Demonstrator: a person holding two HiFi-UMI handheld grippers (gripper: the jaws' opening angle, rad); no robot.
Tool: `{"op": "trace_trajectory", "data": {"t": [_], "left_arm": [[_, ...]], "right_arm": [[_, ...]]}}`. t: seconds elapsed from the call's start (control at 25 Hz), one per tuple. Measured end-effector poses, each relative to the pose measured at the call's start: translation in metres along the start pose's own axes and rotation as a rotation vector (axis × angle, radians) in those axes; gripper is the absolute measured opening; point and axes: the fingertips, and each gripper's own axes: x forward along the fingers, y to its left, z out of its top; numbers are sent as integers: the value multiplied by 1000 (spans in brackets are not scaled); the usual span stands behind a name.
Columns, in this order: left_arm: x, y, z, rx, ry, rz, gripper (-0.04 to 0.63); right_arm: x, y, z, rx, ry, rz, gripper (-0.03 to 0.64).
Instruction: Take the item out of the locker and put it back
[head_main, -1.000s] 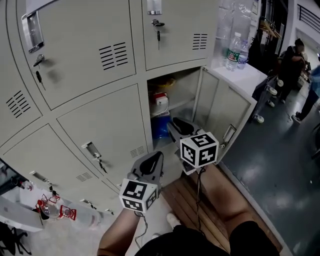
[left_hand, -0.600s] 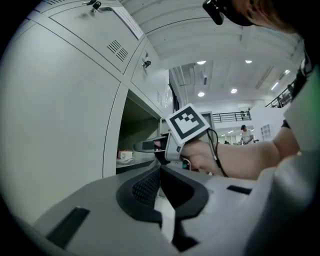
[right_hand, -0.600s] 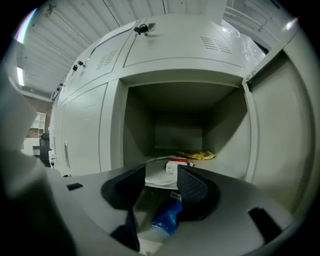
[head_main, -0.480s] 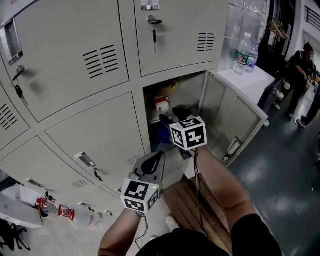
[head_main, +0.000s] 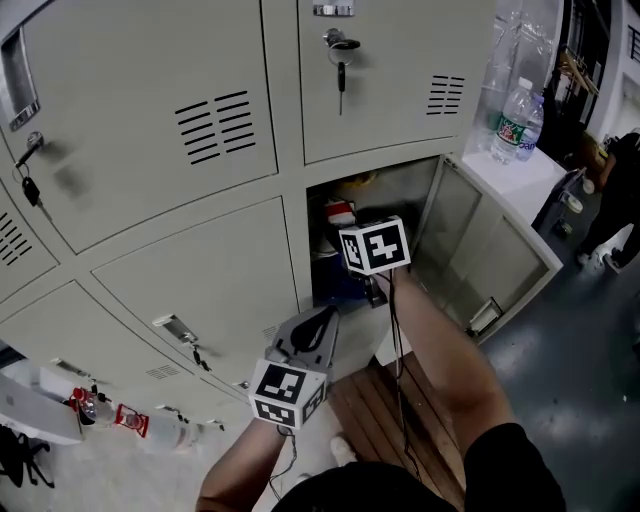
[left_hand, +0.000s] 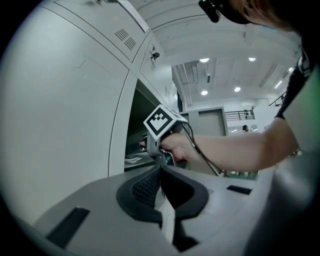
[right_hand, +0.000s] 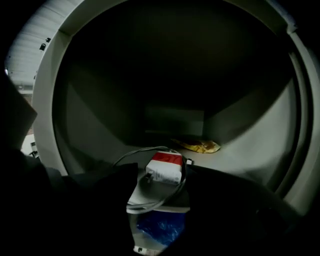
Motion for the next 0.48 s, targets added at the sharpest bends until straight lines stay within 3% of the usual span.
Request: {"op": "trace_trajectory", "data": {"t": [0.48], "left_arm": [[9,5,1,4,1,-13,6]], "right_arm": [[28,-1,3,14,150,0,327]]}}
